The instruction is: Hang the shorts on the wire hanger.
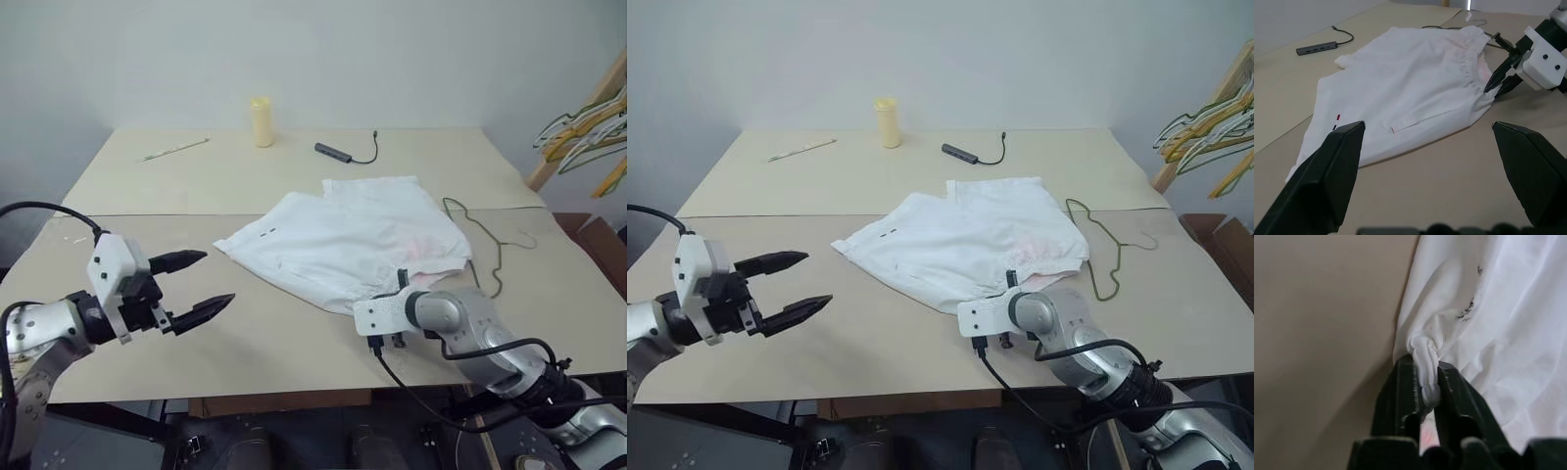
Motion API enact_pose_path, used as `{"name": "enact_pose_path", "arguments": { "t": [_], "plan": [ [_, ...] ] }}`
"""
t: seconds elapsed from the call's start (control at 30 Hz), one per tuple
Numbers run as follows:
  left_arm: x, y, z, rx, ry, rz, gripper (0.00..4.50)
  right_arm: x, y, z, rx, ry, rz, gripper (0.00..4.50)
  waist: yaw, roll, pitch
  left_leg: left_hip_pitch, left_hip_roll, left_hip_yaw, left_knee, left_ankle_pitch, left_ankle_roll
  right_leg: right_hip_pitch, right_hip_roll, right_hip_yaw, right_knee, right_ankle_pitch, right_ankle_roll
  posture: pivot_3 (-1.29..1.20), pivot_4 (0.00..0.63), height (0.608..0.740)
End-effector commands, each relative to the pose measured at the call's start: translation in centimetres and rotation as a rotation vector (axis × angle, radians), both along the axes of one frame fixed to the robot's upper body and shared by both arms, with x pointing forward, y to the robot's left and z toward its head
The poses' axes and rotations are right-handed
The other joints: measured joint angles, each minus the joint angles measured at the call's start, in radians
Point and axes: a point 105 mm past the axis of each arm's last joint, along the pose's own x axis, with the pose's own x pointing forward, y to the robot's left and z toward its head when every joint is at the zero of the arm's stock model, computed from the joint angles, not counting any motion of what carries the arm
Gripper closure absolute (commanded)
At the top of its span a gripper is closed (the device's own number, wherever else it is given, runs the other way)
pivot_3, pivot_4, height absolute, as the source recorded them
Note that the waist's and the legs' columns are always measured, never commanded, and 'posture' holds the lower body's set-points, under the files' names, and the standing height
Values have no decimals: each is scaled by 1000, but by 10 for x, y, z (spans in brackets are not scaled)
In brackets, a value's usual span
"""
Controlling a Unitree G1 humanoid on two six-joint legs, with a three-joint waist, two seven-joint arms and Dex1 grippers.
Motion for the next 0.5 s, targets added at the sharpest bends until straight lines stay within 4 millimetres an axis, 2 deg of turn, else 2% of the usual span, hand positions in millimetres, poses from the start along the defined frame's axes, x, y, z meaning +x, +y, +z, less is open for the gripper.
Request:
{"name": "enact_pose_path", "arguments": {
  "t": [0.03,0.13,0.2,0.4,0.5],
  "plan": [
    [-1,-4,7,18,-54,-14,0,5,-2,8,-32,-39,33,4460,0,0,0,0,0,0,0,0,0,0,0,0,0,0,0,-5,69,740],
    [3,-4,4,45,-61,-7,0,9,-11,17,-45,-73,61,4460,-1,0,0,1,0,0,0,0,0,1,0,0,0,0,0,-17,67,740],
    [7,-4,-6,136,-77,-13,0,6,-19,28,-44,-71,106,4460,2,0,0,2,0,0,0,0,0,2,0,0,0,0,0,-31,64,740],
    [27,11,-44,516,-202,-98,0,-31,-39,58,13,64,293,4460,-1,0,0,3,0,0,0,0,0,3,0,-1,-1,0,0,-62,52,740],
    [41,14,-65,687,-252,-184,0,-42,-47,73,60,92,358,4460,-8,0,0,3,0,0,0,0,0,4,0,-1,-1,0,0,-92,44,740]
  ]
}}
